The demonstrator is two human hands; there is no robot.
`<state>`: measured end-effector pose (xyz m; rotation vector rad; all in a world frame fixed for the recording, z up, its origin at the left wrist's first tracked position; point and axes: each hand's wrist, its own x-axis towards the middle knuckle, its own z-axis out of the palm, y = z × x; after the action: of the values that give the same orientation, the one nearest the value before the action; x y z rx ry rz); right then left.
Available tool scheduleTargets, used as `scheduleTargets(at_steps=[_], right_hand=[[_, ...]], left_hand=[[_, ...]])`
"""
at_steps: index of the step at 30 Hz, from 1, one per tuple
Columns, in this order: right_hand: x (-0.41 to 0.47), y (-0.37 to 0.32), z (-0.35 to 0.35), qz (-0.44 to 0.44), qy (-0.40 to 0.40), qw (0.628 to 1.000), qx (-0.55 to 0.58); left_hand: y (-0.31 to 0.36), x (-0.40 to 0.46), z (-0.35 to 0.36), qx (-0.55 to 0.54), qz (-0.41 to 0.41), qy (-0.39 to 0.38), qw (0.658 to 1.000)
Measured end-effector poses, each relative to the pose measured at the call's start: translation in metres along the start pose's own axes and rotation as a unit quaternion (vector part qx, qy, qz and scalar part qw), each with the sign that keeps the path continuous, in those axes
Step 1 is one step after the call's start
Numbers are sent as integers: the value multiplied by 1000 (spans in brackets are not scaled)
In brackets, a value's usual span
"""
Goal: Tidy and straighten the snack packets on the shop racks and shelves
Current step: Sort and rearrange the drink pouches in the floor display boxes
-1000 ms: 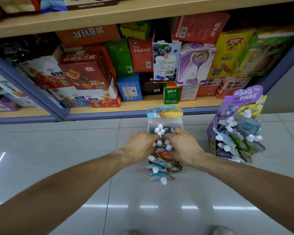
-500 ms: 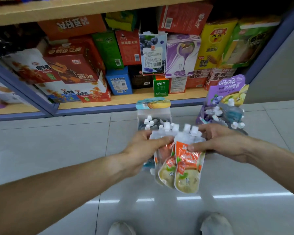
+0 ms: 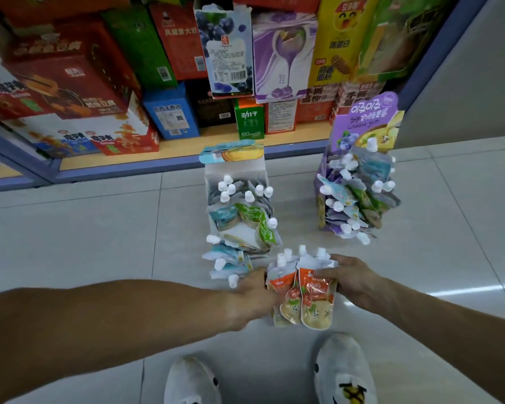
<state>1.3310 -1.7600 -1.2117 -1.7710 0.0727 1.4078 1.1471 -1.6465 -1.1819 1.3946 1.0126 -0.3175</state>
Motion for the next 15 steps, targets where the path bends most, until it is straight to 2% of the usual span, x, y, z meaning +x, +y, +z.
scheduleTargets(at_steps=[5,9,12,15], right_hand=[[15,8,3,-18,114,992,54],[6,10,10,-5,193,980,-56],[6,17,9,1,211,972,-100],[6,12,-5,-7,217,973,-72]], left_hand=[[-31,28,-3,29,-13,96,995],[-32,38,6,64,-11,160,985],[-35,40,11,50,-2,159,986],[-45,42,11,61,8,126,990]])
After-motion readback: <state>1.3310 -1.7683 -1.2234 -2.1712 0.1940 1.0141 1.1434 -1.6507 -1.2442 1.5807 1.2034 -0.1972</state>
